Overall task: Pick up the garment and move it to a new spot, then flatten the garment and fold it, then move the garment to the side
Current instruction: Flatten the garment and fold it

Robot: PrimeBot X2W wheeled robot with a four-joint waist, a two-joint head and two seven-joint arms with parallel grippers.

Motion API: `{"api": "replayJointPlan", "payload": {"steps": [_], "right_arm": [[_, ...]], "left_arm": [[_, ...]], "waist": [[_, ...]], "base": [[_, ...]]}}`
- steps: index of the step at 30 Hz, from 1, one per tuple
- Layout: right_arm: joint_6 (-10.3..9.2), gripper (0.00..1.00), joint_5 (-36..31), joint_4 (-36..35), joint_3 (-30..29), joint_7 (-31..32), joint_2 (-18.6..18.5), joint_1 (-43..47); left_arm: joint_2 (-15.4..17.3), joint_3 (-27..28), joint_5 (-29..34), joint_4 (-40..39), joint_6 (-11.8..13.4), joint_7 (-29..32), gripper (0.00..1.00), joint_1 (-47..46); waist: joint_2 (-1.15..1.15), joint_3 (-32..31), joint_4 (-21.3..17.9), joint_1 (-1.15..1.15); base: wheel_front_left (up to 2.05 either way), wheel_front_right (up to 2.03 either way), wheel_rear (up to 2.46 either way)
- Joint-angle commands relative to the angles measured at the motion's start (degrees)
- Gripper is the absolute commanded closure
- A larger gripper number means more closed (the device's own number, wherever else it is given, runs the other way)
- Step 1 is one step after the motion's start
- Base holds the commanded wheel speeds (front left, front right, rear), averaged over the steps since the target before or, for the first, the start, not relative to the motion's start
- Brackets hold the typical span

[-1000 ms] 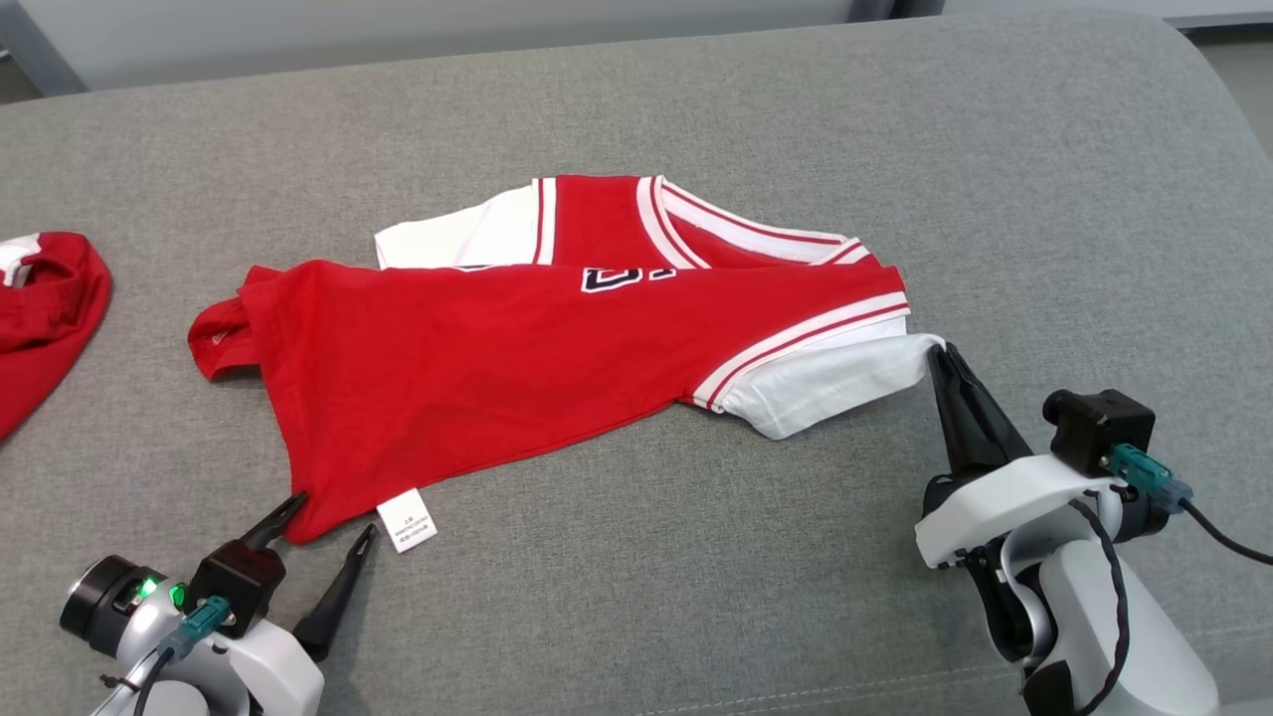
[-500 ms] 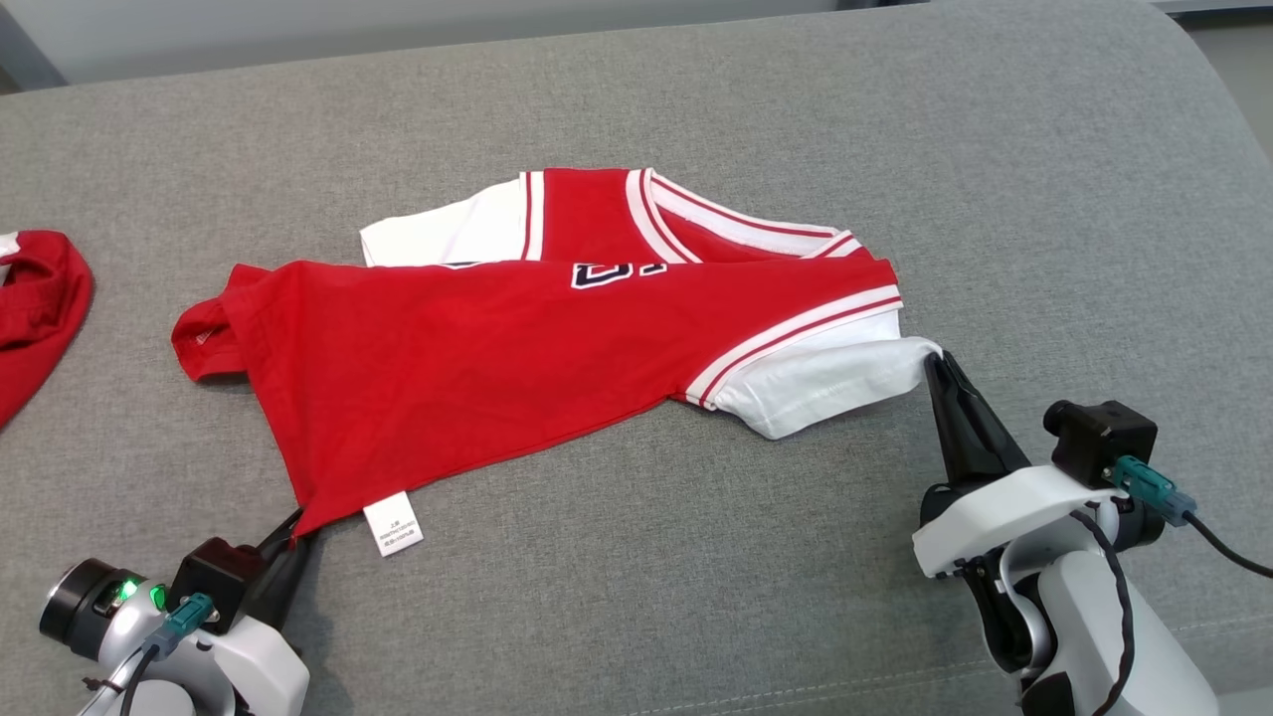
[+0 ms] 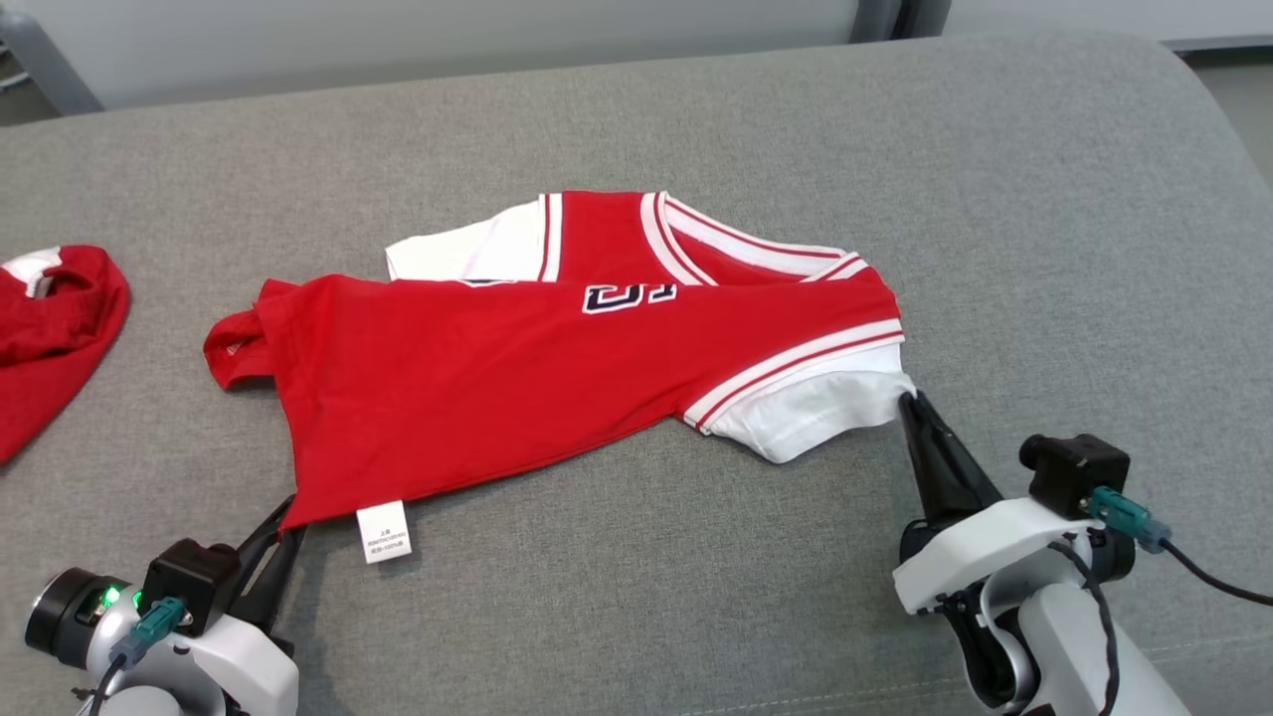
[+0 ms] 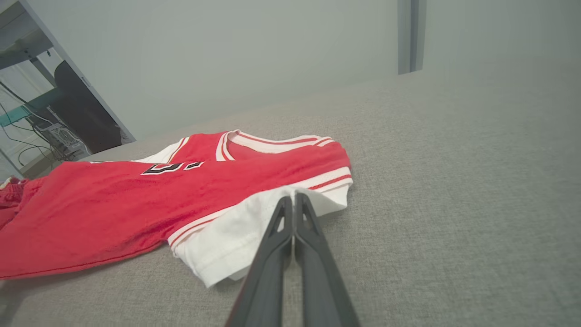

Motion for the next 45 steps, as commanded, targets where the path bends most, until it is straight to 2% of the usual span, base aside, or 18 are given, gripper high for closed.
{"api": "replayJointPlan", "payload": {"steps": [1,6,12,16,20,24,30,34,37,40,45], "right_arm": [[-0.01,1.0,0.4,-0.9,1.4,-0.6,0.3,0.2],[-0.01,1.0,1.6,-0.7,3.8,3.0,0.3,-0.3],[-0.01,1.0,1.7,-5.5,5.5,7.9,0.3,-1.8],[-0.01,1.0,-0.3,-10.9,4.7,10.4,0.3,-4.7],[-0.01,1.0,-3.5,-14.9,3.8,13.6,0.3,-9.2],[-0.01,1.0,-5.3,-16.3,3.8,15.8,0.3,-14.7],[-0.01,1.0,-7.1,-16.0,3.3,16.8,0.3,-22.5],[-0.01,1.0,-7.2,-16.6,1.9,18.5,0.3,-25.5],[-0.01,1.0,-7.2,-17.6,1.2,23.2,0.3,-24.8],[-0.01,1.0,-6.4,-20.2,2.1,31.5,-0.1,-21.8],[-0.01,1.0,-3.3,-28.2,4.9,47.0,-2.2,-12.9]], "left_arm": [[1.8,2.7,-0.4,-1.4,0.0,-0.3,1.0,-0.8],[1.5,3.9,-0.8,-2.5,0.0,-0.3,1.0,-0.2],[2.5,3.9,-2.3,-4.0,0.0,-0.3,1.0,-1.1],[5.2,1.7,-4.4,-4.9,0.0,-0.3,1.0,-4.3],[9.3,-3.2,-7.4,-5.5,0.0,0.1,1.0,-11.0],[13.4,-8.8,-9.7,-5.8,0.0,3.1,1.0,-19.0],[16.7,-15.2,-19.0,-6.5,0.0,9.3,1.0,-29.2],[18.0,-16.2,-25.8,-7.9,0.0,10.7,1.0,-34.3],[18.9,-17.4,-31.1,-10.3,0.0,12.3,1.0,-34.6],[21.3,-20.8,-36.3,-14.3,0.0,15.8,1.0,-32.4],[28.2,-25.7,-44.5,-21.5,0.0,20.2,1.0,-25.7]], "waist": [[0.0,-0.4,0.1,0.0],[0.0,-2.2,0.4,0.0],[0.0,-4.2,0.8,0.0],[0.0,-5.5,1.0,0.0],[0.0,-6.6,1.3,0.0],[0.0,-7.1,1.3,0.0],[0.0,-7.8,0.6,0.0],[0.0,-8.5,0.3,0.0],[0.0,-9.0,0.2,0.0],[0.0,-9.0,0.3,0.0],[0.0,-7.9,0.5,0.0]], "base": [[0.0,0.0,0.0],[0.0,0.0,0.0],[0.0,0.0,0.0],[0.0,0.0,0.0],[0.0,0.0,0.0],[0.0,0.0,0.0],[0.0,0.0,0.0],[0.0,0.0,0.0],[0.0,0.0,0.0],[0.0,0.0,0.0],[0.0,0.0,0.0]]}}
